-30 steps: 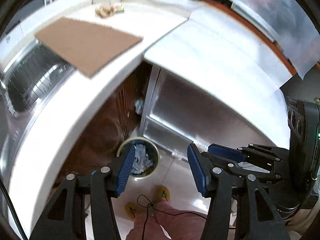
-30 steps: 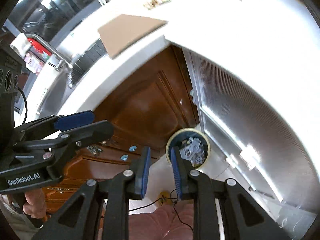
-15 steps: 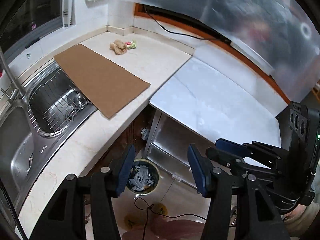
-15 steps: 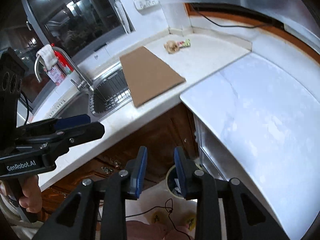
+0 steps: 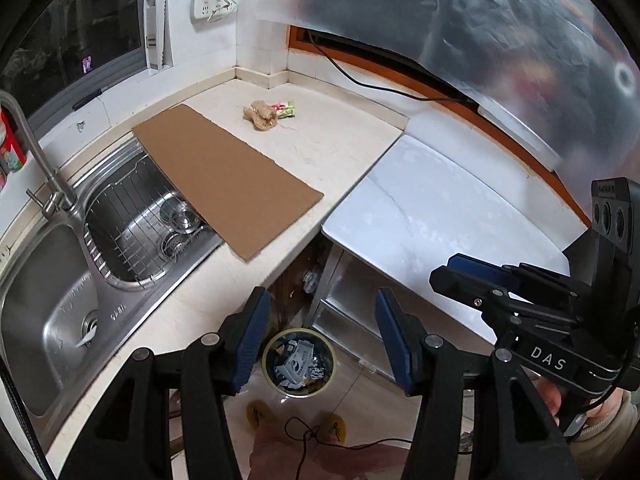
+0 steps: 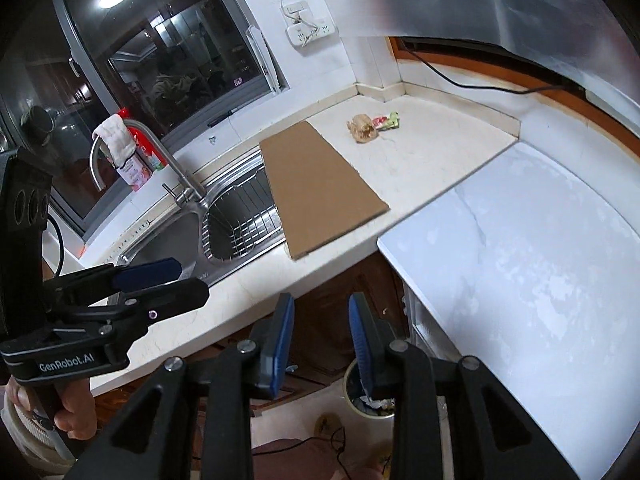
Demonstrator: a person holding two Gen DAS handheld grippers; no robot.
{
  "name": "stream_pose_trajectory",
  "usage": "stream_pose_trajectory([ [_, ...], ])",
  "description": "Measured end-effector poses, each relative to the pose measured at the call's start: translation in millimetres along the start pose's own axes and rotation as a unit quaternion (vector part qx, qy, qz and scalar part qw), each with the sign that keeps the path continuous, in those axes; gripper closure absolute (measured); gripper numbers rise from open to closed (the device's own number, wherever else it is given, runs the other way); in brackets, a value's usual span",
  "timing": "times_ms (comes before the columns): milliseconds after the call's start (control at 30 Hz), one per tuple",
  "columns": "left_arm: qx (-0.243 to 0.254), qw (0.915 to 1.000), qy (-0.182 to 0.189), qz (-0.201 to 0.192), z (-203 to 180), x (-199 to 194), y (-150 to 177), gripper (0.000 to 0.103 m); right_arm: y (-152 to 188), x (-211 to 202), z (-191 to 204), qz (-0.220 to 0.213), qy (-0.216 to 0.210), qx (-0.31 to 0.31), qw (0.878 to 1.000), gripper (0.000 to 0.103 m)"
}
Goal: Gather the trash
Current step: 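Raise both open tools back up toward the counter, then grasp the brown loofah scrubber with the left tool while the right grasps the snack pack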
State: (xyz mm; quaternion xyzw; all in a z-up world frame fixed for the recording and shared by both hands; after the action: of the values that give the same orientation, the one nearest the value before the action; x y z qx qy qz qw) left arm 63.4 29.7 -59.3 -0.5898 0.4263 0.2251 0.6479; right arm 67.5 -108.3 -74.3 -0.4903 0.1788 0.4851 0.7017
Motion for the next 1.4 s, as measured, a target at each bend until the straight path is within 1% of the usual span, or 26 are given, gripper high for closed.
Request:
stream_pose_trajectory([
  [200, 0.022, 0.9994, -0.022, -0.015, 18, -4, -41, 0.048, -39, 9, 5, -0.005, -0.001, 0.006, 1.000, 0.073],
  [233, 0.027, 0.9993, -0.022, -0.015, 24, -3, -50, 0.047, -47, 12, 5, -0.004, 0.001, 0.008, 1.000, 0.070],
  [300, 0.034, 0.9991, -0.018, -0.019, 35, 1, -69, 0.046, -68, 20, 6, -0.009, 0.011, 0.011, 1.000, 0.065],
  [400, 0.037, 0.9991, -0.011, -0.016, 56, 14, -101, 0.044, -97, 32, 7, -0.013, 0.032, 0.012, 0.999, 0.065],
  [467, 0.029, 0.9995, 0.001, -0.012, 72, 26, -123, 0.039, -121, 42, 6, -0.014, 0.039, 0.018, 0.999, 0.065],
  [533, 0.015, 0.9998, 0.013, -0.005, 90, 43, -147, 0.037, -146, 54, 4, -0.015, 0.044, 0.027, 0.999, 0.065],
  [600, 0.002, 0.9997, 0.026, 0.002, 109, 67, -173, 0.037, -172, 71, -2, -0.015, 0.054, 0.035, 0.998, 0.065],
  [700, -0.019, 0.9993, 0.029, 0.010, 135, 109, -207, 0.037, -212, 105, -17, -0.018, 0.074, 0.044, 0.996, 0.065],
  [767, -0.040, 0.9982, 0.040, 0.018, 150, 145, -230, 0.037, -231, 126, -28, -0.015, 0.078, 0.051, 0.996, 0.065],
  [933, -0.093, 0.9921, 0.075, 0.037, 173, 233, -268, 0.038, -281, 196, -71, -0.002, 0.074, 0.083, 0.994, 0.065],
  [1067, -0.128, 0.9862, 0.087, 0.058, 186, 295, -280, 0.038, -306, 251, -102, 0.009, 0.062, 0.121, 0.991, 0.065],
  [1100, -0.135, 0.9845, 0.091, 0.064, 189, 307, -282, 0.038, -311, 269, -110, 0.015, 0.057, 0.132, 0.989, 0.065],
  [1167, -0.149, 0.9814, 0.096, 0.073, 195, 331, -284, 0.038, -319, 290, -120, 0.018, 0.051, 0.148, 0.988, 0.065],
  [1333, -0.153, 0.9798, 0.097, 0.085, 201, 367, -285, 0.039, -334, 339, -142, 0.032, 0.036, 0.183, 0.982, 0.065],
  [1400, -0.152, 0.9794, 0.102, 0.086, 200, 375, -287, 0.039, -337, 352, -146, 0.036, 0.039, 0.187, 0.981, 0.065],
])
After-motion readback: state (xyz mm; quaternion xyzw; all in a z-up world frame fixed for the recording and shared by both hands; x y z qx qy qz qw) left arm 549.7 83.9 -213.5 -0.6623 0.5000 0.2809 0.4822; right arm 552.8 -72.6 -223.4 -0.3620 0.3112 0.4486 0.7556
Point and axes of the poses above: each gripper's, at about its wrist camera, not at the fingertips, and x roughly the way its jaws point, z to its left, y to its underside, the point moved 7 cm from there along x, roughly the way its jaws point, and after that the axes turned 9 degrees about x, right-handed, at the moved point
